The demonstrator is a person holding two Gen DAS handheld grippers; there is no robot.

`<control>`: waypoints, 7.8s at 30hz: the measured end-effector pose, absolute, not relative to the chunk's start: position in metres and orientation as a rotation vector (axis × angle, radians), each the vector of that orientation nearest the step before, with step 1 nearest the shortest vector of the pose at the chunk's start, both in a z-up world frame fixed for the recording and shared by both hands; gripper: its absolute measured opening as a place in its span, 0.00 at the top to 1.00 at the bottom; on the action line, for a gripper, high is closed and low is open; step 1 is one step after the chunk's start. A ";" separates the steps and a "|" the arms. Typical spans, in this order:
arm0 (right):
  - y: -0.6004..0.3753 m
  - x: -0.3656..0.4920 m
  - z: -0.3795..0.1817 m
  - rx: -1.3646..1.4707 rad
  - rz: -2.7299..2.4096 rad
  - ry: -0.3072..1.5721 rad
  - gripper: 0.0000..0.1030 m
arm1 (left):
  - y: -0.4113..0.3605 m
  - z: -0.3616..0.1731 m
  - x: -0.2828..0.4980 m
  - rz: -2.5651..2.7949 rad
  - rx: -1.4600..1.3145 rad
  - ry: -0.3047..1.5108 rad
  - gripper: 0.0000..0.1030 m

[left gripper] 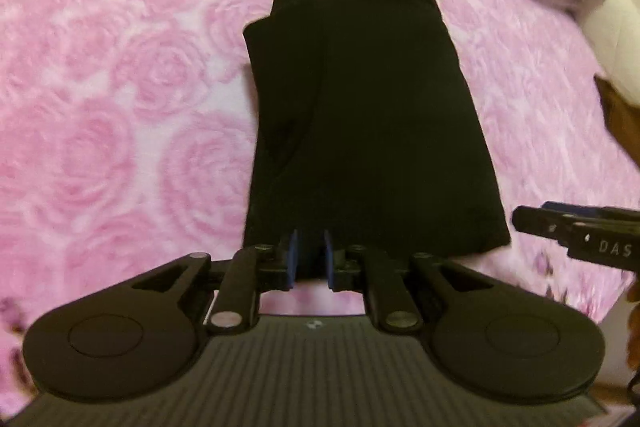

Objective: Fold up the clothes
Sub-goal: 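Release the jacket and raise both grippers above it, then grasp the folded jacket with both grippers from its sides, then lift the folded jacket with both grippers and carry it toward the clothes stack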

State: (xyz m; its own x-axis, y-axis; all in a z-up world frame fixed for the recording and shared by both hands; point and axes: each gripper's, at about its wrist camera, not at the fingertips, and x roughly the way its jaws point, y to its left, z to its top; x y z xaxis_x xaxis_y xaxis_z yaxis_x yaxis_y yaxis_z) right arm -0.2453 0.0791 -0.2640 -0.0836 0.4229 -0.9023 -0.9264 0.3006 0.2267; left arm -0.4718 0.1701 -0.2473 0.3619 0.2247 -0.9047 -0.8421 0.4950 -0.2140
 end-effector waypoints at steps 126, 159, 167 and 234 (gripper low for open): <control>0.017 -0.146 -0.306 0.061 1.123 1.571 0.30 | 0.202 -0.308 -0.562 0.695 -1.207 0.623 0.58; 0.134 -0.143 -0.365 -0.110 1.198 1.515 0.12 | 0.307 -0.403 -0.512 0.501 -1.387 0.608 0.30; 0.151 -0.129 -0.380 -0.056 1.238 1.595 0.12 | 0.323 -0.430 -0.497 0.399 -1.546 0.426 0.26; 0.398 -0.829 -0.096 0.296 1.913 1.485 0.69 | 0.446 -0.036 -1.215 0.800 -0.929 0.163 0.76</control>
State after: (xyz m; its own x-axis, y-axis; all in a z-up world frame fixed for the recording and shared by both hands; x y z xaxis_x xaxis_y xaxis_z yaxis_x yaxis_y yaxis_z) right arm -0.8287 0.3982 -0.0956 -0.7375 0.6365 -0.2256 -0.3763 -0.1100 0.9200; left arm -1.2152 0.4456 -0.0356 0.7070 0.5445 -0.4512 -0.6778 0.3398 -0.6520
